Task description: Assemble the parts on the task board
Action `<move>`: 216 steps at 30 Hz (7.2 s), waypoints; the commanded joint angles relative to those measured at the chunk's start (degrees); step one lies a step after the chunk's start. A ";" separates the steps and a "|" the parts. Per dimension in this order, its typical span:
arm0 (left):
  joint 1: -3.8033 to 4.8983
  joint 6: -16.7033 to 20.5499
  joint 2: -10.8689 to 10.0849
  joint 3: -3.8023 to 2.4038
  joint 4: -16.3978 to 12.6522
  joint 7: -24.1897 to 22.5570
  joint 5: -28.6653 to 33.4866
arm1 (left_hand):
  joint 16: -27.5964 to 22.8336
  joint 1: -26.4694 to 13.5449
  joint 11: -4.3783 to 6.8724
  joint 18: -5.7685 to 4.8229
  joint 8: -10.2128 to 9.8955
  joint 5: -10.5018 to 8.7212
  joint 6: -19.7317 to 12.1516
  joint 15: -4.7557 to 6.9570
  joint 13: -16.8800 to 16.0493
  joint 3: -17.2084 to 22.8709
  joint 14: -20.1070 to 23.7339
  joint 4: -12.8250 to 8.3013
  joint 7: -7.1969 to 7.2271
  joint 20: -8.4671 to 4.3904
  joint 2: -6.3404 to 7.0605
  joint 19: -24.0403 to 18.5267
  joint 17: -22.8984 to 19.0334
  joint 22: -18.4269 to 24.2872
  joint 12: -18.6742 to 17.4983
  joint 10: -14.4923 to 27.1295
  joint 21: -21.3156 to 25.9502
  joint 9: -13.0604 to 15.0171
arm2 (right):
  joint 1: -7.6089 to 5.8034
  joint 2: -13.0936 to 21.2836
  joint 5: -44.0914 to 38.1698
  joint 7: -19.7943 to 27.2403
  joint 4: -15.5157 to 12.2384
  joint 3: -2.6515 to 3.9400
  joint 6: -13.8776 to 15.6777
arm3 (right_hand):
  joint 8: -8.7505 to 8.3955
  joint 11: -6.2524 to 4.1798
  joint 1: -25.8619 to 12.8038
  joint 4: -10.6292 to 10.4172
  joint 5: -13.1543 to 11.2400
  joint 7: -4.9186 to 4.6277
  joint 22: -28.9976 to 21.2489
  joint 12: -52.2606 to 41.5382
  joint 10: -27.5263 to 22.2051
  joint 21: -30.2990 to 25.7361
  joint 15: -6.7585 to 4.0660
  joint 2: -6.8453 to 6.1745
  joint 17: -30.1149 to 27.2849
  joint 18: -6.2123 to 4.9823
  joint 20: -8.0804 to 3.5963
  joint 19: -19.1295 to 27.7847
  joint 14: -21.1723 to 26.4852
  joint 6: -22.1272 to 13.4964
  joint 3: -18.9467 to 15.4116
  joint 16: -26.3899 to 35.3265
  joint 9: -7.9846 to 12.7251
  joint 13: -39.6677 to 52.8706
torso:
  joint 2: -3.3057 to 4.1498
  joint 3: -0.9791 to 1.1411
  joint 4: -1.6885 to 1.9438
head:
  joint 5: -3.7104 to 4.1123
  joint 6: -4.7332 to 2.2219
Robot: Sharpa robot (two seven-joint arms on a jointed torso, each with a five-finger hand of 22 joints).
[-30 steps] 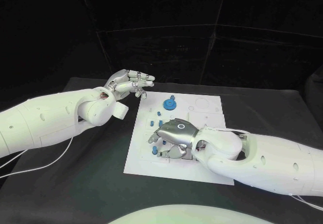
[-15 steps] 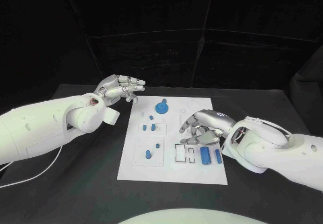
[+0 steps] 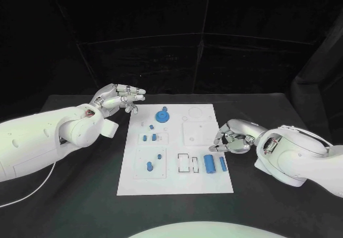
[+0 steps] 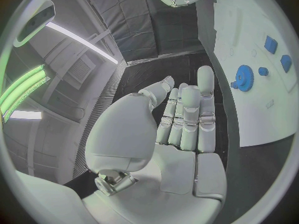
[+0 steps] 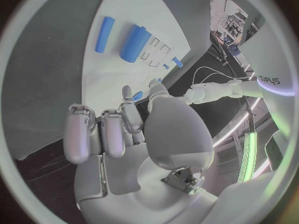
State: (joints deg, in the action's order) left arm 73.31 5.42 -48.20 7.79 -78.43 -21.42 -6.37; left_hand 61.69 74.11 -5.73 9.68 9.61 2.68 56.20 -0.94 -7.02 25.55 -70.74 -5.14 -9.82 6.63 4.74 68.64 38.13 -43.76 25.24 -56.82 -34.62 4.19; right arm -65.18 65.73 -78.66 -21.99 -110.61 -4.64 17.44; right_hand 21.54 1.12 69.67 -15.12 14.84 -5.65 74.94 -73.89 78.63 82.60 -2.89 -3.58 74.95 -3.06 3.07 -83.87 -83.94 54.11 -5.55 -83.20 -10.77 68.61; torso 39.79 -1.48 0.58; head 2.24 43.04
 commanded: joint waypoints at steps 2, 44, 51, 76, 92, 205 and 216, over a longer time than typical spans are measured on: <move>0.09 -0.92 -0.08 0.00 -0.15 -0.20 0.18 | -0.26 0.17 -0.14 0.80 0.25 0.32 -0.17 -0.11 -0.06 -0.31 0.43 -0.05 -0.20 0.09 -0.38 -0.09 -0.01 0.09 0.31 0.41 0.33 -0.09 | 0.54 0.20 -2.37 -5.33 -0.65 -0.08 -1.69 | 1.21 -0.01 -1.17 -1.43 0.13 -0.11 2.93 -0.32 0.39 0.29 -0.18 0.70 0.50 0.38 -0.16 -1.30 -3.43 -1.10 -1.81 -0.44 -0.71 0.84 | -0.26 -0.23 -0.41 | -0.01 0.04; 0.08 -1.19 -1.06 0.12 -0.54 -0.11 0.18 | -0.26 0.17 -0.14 0.80 0.25 0.32 -0.17 -0.11 -0.06 -0.31 0.43 -0.05 -0.20 0.09 -0.38 -0.09 -0.01 0.09 0.31 0.41 0.33 -0.09 | 7.17 -7.69 -12.03 -10.17 2.90 -0.27 -4.72 | 6.15 -0.12 0.29 -0.94 0.28 0.07 3.60 -1.05 1.00 0.63 -0.24 1.74 1.75 0.50 -0.15 -1.47 -3.58 -3.68 -4.54 -0.91 -3.31 3.82 | -0.27 -0.29 -0.41 | -0.92 0.61; 0.07 -1.25 -1.06 0.13 -0.51 -0.07 0.18 | -0.26 0.17 -0.14 0.80 0.25 0.32 -0.17 -0.11 -0.06 -0.31 0.43 -0.05 -0.20 0.09 -0.38 -0.09 -0.01 0.09 0.31 0.41 0.33 -0.09 | 7.24 -6.65 -9.77 -9.46 1.52 -0.26 -0.19 | 7.57 -0.25 2.38 -0.48 5.11 0.19 3.74 -1.01 1.24 0.70 -0.36 3.04 1.88 0.52 -0.26 -1.51 -3.60 -4.16 -4.87 -0.92 -3.96 4.47 | -0.29 -0.27 -0.37 | -0.97 0.55; 0.07 -1.67 -0.46 0.22 -0.41 0.16 0.18 | -0.20 0.17 -0.15 0.80 0.32 0.31 -0.22 -0.11 -0.08 -0.40 0.44 -0.08 -0.20 0.10 -0.37 -0.06 -0.07 0.16 0.49 0.54 0.42 -0.10 | 6.59 -9.81 4.01 -5.60 -0.86 -0.06 7.50 | 9.68 -1.36 1.84 -1.36 9.77 1.53 4.05 -0.44 1.93 0.86 -1.19 5.17 2.30 0.56 -0.90 -1.67 -3.69 -0.66 -6.70 -1.00 -5.20 5.07 | -0.24 -0.34 -0.22 | -1.30 0.33; 0.09 -1.73 -0.44 0.23 -0.55 0.21 0.18 | -0.20 0.17 -0.15 0.80 0.32 0.31 -0.22 -0.11 -0.08 -0.40 0.44 -0.08 -0.20 0.10 -0.37 -0.06 -0.07 0.16 0.49 0.54 0.42 -0.10 | 6.56 -14.58 1.60 -12.65 2.19 -0.05 5.58 | 9.92 -2.45 -3.34 -1.48 4.71 2.76 4.13 0.73 2.52 0.83 -2.20 6.81 2.37 0.59 -1.91 -1.75 -3.71 2.05 -9.99 -0.89 -7.02 5.07 | -0.27 -0.29 -0.36 | -1.80 0.52; 0.05 -1.55 -0.43 0.29 -0.20 -0.33 0.18 | -0.19 0.24 -0.18 0.80 0.40 0.32 -0.35 -0.13 -0.10 -0.43 0.52 -0.12 -0.24 0.11 -0.50 0.00 -0.32 0.28 0.74 0.77 0.54 -0.12 | 5.48 0.88 -3.41 -7.01 1.35 -0.14 -2.06 | 1.50 -1.16 3.92 4.54 -0.15 1.22 5.76 5.34 1.93 1.39 -1.06 5.23 5.23 0.88 -0.86 -2.18 -4.19 2.02 -8.28 -1.40 -8.94 4.43 | -0.33 -0.27 -0.42 | 0.18 0.54; 0.05 -1.61 -0.48 0.35 -0.18 -0.23 0.18 | -0.19 0.24 -0.18 0.80 0.40 0.32 -0.35 -0.13 -0.10 -0.43 0.52 -0.12 -0.24 0.11 -0.50 0.00 -0.32 0.28 0.74 0.77 0.54 -0.12 | 5.50 0.11 -5.43 -8.43 1.46 -0.15 -5.22 | 1.54 -1.24 4.27 4.73 0.00 1.31 5.85 4.82 2.12 1.44 -1.11 4.99 5.34 0.90 -0.89 -2.20 -4.20 2.23 -8.52 -1.46 -9.07 4.89 | -0.32 -0.31 -0.41 | 0.39 0.81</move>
State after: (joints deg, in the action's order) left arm 73.30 4.23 -48.68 8.17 -78.59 -20.87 -6.37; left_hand 61.69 74.11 -5.74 9.67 9.60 2.68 56.21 -1.14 -7.05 25.39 -70.54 -5.30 -9.82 6.62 4.74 68.64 37.87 -43.58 25.73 -56.40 -34.41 4.14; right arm -59.63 65.95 -82.12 -29.29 -109.14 -4.77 14.70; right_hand 23.24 -0.10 74.18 -10.41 14.85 -4.39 74.91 -68.72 80.47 83.83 -4.09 1.53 74.90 -3.10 2.04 -84.06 -83.93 55.96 -13.64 -84.36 -19.79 73.48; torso 39.46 -1.76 0.15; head 2.52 43.75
